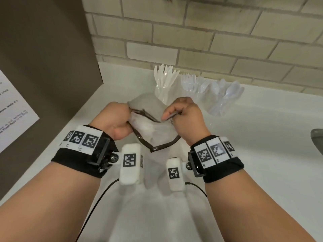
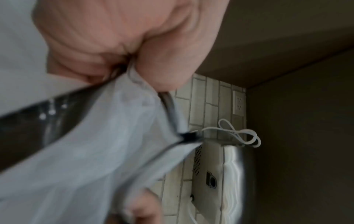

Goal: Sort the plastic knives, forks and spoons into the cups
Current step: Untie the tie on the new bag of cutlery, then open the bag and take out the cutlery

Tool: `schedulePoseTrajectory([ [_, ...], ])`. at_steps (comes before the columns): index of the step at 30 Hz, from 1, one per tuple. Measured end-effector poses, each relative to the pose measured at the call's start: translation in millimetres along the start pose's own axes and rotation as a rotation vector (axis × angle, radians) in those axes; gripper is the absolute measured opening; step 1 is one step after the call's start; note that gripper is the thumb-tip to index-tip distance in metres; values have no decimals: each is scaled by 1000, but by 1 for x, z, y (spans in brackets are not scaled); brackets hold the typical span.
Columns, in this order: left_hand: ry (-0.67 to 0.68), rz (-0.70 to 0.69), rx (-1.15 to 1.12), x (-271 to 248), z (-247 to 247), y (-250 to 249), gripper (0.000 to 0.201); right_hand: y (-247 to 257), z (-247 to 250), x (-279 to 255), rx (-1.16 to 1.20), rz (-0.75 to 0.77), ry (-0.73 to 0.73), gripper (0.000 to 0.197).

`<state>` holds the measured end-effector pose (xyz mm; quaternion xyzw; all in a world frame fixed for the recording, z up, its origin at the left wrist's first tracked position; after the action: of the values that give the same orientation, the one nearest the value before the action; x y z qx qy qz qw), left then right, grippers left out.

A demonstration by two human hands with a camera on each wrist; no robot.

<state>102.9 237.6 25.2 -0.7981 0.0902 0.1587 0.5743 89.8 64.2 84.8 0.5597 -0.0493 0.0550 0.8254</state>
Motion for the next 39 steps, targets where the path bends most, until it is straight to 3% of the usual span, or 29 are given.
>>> schedulePoseTrajectory([
  [3,32,21,-88,-5,-10,7,18,-9,2,7,-221,-44,-25,37],
  [7,178,140,422,-16,-11,39,26,-10,-2,13,-195,-35,-22,39],
  [8,160,130,469,-15,-8,41,24,-11,-7,12,-179,-47,16,44],
  [10,85,93,345,-10,-1,37,22,-20,-19,6,-257,-99,130,62],
  [13,95,73,-19,-8,-8,29,25,-47,-30,-6,-415,-225,274,77],
  [18,352,22,-413,-23,-36,19,42,-65,-7,-3,-456,-311,134,81],
  [20,449,-32,-358,-24,-39,19,45,-43,13,-3,-510,-167,-78,73],
  [22,468,-64,-213,-20,-40,24,36,2,22,-15,-496,161,-317,51],
  [23,446,-82,-166,-19,-42,25,36,17,15,-21,-472,276,-327,40],
  [25,403,-155,-157,-18,-46,19,39,18,-14,-22,-468,285,-138,24],
  [28,344,-260,-154,-16,-45,9,47,-26,-38,-19,-625,-37,175,21],
  [30,238,-367,118,-13,-32,4,49,-36,-33,-20,-758,-129,247,29],
  [33,153,-492,886,-11,-30,2,26,-40,-31,-28,-955,-202,402,32],
  [34,169,-448,1110,-6,-30,10,40,-42,-35,-34,-992,-216,489,32],
  [36,300,-352,1397,4,-31,31,94,-41,-50,-51,-969,-188,652,31],
  [37,362,-346,1497,4,-35,38,109,-37,-58,-57,-921,-143,701,29],
  [39,463,-375,1595,2,-48,42,120,-18,-67,-60,-850,15,665,23],
])
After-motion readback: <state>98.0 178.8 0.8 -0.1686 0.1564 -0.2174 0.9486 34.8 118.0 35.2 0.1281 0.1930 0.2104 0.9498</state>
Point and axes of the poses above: each hand's wrist, its own x-axis towards the middle knuckle, its own z-axis out of the back of the hand, y = z × x, the point moved 10 cm from there along x, towards the middle knuckle, and after that the axes turned 4 degrees about -z, right-handed, at the moved point
